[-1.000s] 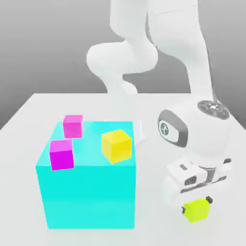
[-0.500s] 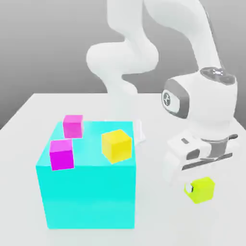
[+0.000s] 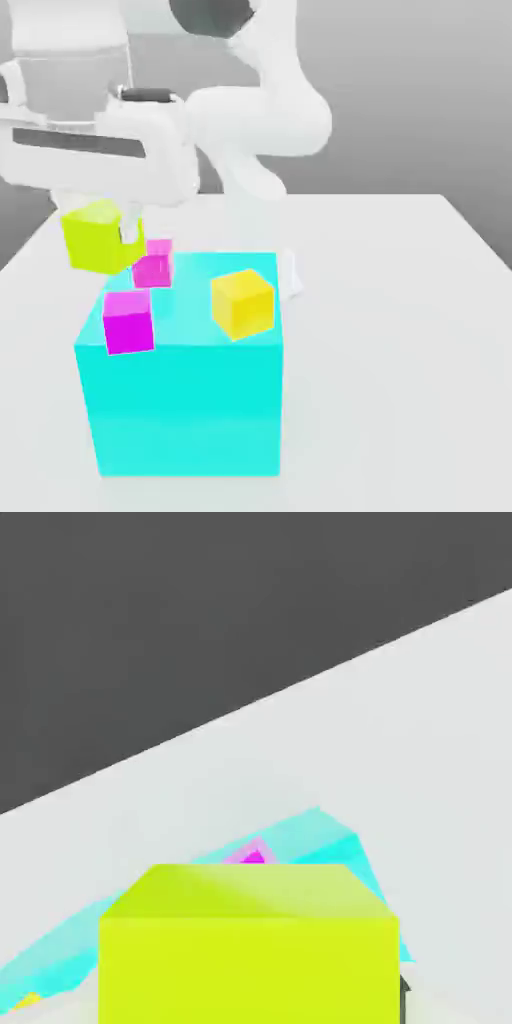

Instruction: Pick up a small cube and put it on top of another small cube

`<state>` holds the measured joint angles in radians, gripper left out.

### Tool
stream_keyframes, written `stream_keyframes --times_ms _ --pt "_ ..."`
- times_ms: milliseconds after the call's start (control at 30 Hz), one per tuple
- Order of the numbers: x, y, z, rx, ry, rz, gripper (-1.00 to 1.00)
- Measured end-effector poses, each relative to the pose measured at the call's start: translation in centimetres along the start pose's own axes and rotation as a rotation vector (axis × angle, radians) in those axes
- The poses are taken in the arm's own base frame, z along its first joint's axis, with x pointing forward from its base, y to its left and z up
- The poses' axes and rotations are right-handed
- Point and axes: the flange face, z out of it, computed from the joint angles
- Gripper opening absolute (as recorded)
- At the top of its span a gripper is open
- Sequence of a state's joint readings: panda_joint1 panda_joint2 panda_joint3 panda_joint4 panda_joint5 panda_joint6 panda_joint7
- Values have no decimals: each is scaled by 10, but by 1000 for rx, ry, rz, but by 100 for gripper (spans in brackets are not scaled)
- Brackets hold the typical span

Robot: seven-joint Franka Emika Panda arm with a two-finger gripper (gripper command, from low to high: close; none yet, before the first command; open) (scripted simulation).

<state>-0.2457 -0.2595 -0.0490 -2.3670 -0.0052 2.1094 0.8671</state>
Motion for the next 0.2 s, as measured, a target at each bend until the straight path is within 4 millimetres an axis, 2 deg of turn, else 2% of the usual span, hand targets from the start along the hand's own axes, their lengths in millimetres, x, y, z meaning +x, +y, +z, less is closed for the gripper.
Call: stream_keyframes --times_ms 67,100,200 --pt "-1 0 28 -2 1 -4 -100" --pt "-2 1 38 -3 1 -5 100" --pt "-2 1 38 -3 1 -5 100"
